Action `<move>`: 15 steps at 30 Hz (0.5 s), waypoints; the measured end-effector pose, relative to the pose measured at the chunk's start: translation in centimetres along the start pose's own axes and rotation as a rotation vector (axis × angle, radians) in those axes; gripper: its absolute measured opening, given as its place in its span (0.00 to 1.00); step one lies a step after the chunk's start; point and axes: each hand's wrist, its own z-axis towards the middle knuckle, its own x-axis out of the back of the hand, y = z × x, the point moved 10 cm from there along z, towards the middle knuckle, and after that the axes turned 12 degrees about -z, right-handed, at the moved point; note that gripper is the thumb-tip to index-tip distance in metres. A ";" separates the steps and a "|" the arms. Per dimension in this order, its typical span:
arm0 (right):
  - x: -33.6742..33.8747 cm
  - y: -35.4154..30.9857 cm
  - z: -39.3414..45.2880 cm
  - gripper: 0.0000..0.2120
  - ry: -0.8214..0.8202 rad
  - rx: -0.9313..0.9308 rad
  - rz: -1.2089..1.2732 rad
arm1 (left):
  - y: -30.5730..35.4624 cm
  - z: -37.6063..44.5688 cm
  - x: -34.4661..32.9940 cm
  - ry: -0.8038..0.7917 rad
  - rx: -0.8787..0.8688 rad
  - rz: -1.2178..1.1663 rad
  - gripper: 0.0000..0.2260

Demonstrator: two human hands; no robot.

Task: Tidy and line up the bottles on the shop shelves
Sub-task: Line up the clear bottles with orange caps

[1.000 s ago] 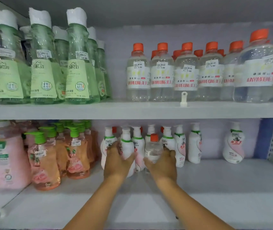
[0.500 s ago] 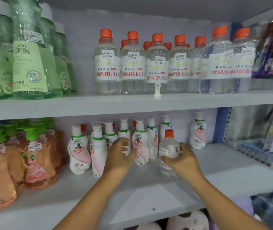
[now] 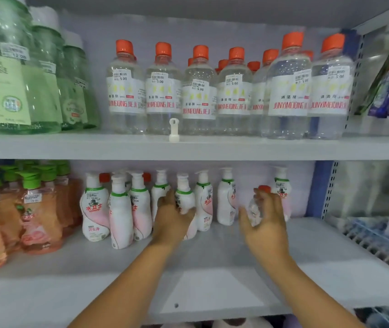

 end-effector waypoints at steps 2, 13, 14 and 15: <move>-4.1 -1.4 0.3 0.22 -0.188 -0.036 0.152 | 0.4 -1.2 2.1 0.023 0.018 -0.007 0.21; -18.2 -0.6 1.6 0.37 -0.560 -0.362 0.077 | 1.6 -7.1 23.2 0.314 0.027 0.391 0.33; -18.4 -0.5 1.5 0.35 -0.543 -0.373 0.060 | 0.9 -7.1 23.8 0.310 0.030 0.393 0.32; -18.3 -0.5 1.5 0.31 -0.512 -0.374 0.059 | 0.3 -7.0 24.3 0.305 0.027 0.378 0.31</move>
